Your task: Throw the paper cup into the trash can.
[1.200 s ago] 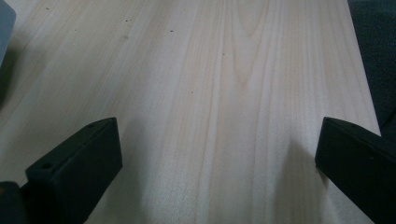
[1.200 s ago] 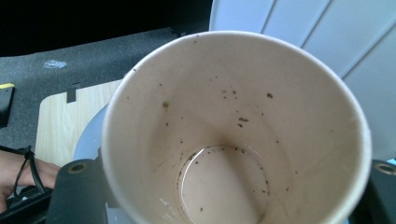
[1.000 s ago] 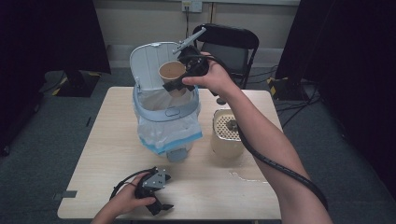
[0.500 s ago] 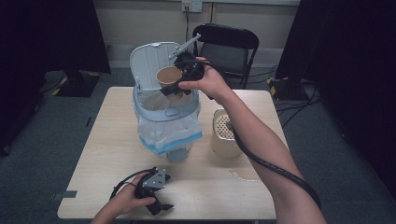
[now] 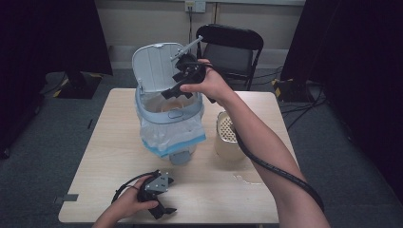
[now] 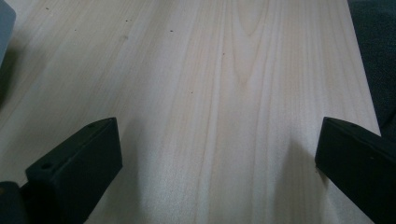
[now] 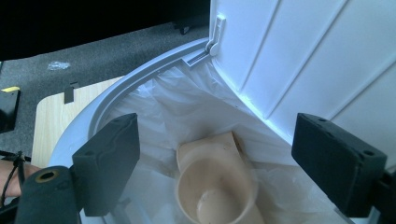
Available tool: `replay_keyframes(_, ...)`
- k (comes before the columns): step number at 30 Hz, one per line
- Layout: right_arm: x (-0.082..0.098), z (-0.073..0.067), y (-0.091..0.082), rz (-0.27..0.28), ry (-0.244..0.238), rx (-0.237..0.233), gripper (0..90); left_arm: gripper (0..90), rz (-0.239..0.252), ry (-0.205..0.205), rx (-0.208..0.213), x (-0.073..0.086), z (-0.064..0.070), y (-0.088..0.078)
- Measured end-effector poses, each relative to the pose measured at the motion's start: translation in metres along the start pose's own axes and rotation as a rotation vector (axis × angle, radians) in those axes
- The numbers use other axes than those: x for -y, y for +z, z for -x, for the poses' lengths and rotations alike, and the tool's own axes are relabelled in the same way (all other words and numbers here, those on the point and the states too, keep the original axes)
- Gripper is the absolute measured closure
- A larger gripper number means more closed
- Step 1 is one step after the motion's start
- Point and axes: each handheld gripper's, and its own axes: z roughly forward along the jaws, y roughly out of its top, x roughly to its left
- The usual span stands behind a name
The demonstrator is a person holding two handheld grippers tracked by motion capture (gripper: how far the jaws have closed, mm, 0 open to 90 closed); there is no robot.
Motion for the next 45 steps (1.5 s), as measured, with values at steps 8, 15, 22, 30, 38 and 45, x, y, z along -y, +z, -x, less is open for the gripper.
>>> replay_keyframes(8, 0.006, 0.0, -0.014, 0.007, 0.009, 0.002, 15.6, 0.0, 0.0, 0.0, -0.001, 0.0, 0.0, 0.0)
replay_keyframes(15, 0.013, -0.001, -0.03, 0.013, 0.006, 0.013, 15.3, 0.0, 0.0, 0.001, -0.002, 0.0, 0.0, 0.0)
replay_keyframes(22, 0.023, -0.003, -0.043, 0.026, 0.009, 0.016, 14.6, 0.0, 0.0, 0.001, -0.001, 0.0, 0.0, 0.0)
replay_keyframes(30, 0.035, -0.004, -0.058, 0.033, 0.014, 0.02, 14.4, 0.0, 0.0, 0.005, -0.005, 0.0, 0.0, 0.0)
replay_keyframes(38, 0.049, -0.007, -0.072, 0.044, 0.029, 0.03, 14.2, 0.0, 0.0, 0.005, -0.005, 0.0, 0.0, 0.0)
replay_keyframes(45, 0.063, -0.006, -0.081, 0.047, 0.048, 0.038, 14.2, 0.0, 0.0, 0.005, -0.005, 0.0, 0.0, 0.0)
